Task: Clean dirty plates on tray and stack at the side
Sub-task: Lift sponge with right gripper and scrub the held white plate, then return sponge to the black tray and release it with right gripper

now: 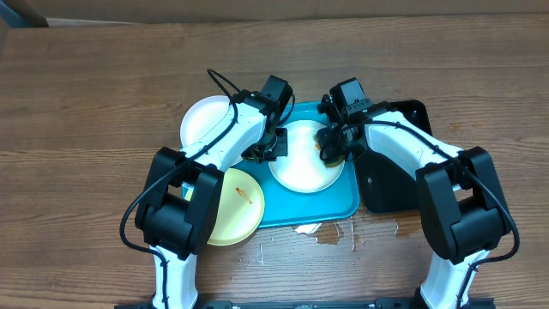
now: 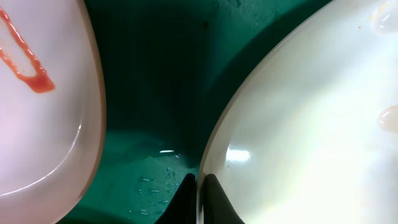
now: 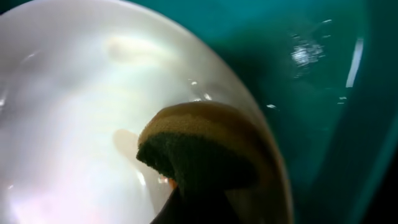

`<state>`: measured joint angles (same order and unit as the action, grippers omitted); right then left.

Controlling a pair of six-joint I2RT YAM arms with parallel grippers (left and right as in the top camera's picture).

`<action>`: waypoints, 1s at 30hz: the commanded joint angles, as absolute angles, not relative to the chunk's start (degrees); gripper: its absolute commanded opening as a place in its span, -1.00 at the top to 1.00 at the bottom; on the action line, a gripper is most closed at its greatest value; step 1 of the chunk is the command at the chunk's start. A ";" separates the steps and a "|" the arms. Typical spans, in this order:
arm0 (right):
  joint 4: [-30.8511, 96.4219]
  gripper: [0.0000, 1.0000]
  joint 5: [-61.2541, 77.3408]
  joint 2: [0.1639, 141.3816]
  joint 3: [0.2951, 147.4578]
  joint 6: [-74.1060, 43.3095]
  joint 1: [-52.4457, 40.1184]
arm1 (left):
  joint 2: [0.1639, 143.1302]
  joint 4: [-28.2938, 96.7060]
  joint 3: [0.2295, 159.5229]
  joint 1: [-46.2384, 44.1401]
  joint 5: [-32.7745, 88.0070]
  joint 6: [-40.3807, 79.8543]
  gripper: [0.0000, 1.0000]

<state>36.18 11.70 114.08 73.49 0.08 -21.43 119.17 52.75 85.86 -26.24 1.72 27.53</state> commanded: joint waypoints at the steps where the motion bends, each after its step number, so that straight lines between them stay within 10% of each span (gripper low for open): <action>1: 36.88 0.92 18.83 116.62 73.06 0.49 -22.22 | 119.90 53.30 85.58 -26.28 1.54 28.34 0.92; 16: 36.21 0.93 27.00 116.60 73.14 0.47 -20.73 | 119.90 53.30 85.58 -26.28 1.54 28.32 0.92; 30: 39.44 0.93 65.45 114.87 82.74 0.49 -7.75 | 119.90 53.30 85.56 -26.28 1.54 28.32 0.91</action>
